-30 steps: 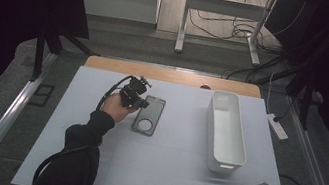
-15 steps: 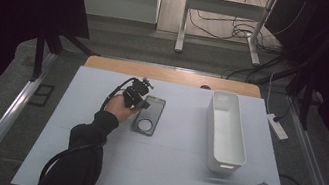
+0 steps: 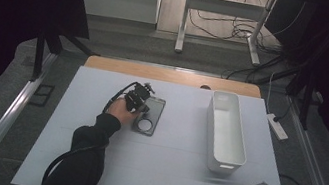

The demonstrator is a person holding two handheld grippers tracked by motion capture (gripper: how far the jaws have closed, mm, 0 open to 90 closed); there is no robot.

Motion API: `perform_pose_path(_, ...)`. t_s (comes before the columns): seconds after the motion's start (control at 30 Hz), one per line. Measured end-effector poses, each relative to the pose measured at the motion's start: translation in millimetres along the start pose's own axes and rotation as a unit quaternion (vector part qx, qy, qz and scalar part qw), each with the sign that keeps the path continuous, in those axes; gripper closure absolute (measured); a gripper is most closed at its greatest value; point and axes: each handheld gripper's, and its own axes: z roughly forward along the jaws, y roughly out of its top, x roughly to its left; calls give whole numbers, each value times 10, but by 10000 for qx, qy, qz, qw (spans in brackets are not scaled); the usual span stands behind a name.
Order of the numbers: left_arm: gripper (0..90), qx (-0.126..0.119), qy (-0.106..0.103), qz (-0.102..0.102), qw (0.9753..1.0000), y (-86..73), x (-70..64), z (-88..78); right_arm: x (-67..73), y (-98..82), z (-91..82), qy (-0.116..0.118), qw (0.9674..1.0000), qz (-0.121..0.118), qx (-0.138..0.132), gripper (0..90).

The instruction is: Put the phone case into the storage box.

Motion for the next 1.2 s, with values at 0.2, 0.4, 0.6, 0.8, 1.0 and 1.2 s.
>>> perform_pose_path(0.2, 890, -41, 70, -41, 10000, 7, 44, 15, 2, 1, 3, -3, 10000, -19, 7, 0)
perform_pose_path(0.4, 890, -67, 154, -123, 9998, 25, 116, 26, 3, 0, 2, -16, 10000, -18, 9, 0)
perform_pose_path(0.6, 890, -42, 230, -144, 9996, 38, 150, 27, 2, 0, 3, -23, 10000, -14, 19, 0)
perform_pose_path(0.8, 890, -45, 269, -141, 9995, 66, 193, 39, 7, 1, 5, -30, 10000, -29, 22, 0)
perform_pose_path(1.0, 890, -35, 377, -141, 9992, 118, 246, 59, 6, 1, 7, -32, 10000, -30, 32, 0)
perform_pose_path(1.2, 890, -9, 472, -260, 9985, 82, 316, 37, 5, -1, 6, -38, 10000, -30, 36, 0)
